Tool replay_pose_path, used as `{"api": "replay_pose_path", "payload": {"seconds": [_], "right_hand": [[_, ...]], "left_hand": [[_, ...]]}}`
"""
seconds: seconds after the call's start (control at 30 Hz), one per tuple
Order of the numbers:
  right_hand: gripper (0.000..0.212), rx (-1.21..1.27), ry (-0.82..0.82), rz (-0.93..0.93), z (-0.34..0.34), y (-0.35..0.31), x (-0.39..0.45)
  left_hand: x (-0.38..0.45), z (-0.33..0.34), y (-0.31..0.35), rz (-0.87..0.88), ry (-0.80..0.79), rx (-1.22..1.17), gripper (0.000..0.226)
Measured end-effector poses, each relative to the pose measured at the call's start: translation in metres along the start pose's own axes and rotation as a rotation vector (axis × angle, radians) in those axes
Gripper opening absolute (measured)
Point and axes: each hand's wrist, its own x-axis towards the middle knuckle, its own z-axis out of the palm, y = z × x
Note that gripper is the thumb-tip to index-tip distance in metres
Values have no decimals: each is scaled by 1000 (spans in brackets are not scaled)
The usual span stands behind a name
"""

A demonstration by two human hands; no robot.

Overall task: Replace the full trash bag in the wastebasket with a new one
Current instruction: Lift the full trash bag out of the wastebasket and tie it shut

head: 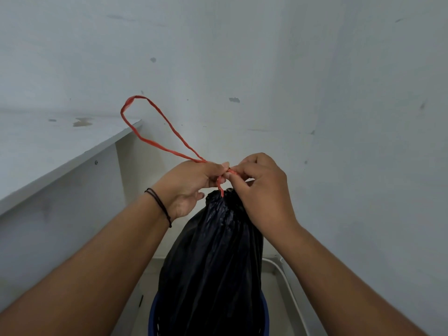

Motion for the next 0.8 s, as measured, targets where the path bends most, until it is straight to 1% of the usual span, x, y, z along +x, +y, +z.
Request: {"api": "replay_pose_path", "payload": {"seconds": [0.1,0.17,0.23,0.33,0.37,0.43,0.53,0.57,0.67,0.73,0.8], "right_hand": [[10,-23,15,13,-1,-3,-2],[16,-75,-29,53,-5,-7,2],[23,-77,-145,188,-14,-11,13],[29,19,-384,443,-33,-14,32],[30,33,-438,483,-39,-14,36],[25,12,-508,473,-47,-15,40],[21,-36,-547,359,-57,-20,45],[20,-10,-559,350,-60,-21,47],[19,104,-597,403,-73,-21,50],[25,27,-598,374,-85,-17,50],[31,-163,-553,274,-99,-8,48]], "left_hand": [[-2,1,2,50,41,58,15],[-3,1,3,71,67,80,14],[-5,2,3,73,57,75,14],[-6,3,3,64,16,59,19],[-6,3,3,62,11,60,20],[-5,3,3,63,15,41,21],[-5,4,3,68,17,-13,19],[-5,4,4,71,11,-23,18],[-4,1,4,80,30,-4,19],[-3,-2,1,93,45,4,19],[-1,-6,-3,102,55,6,20]]}}
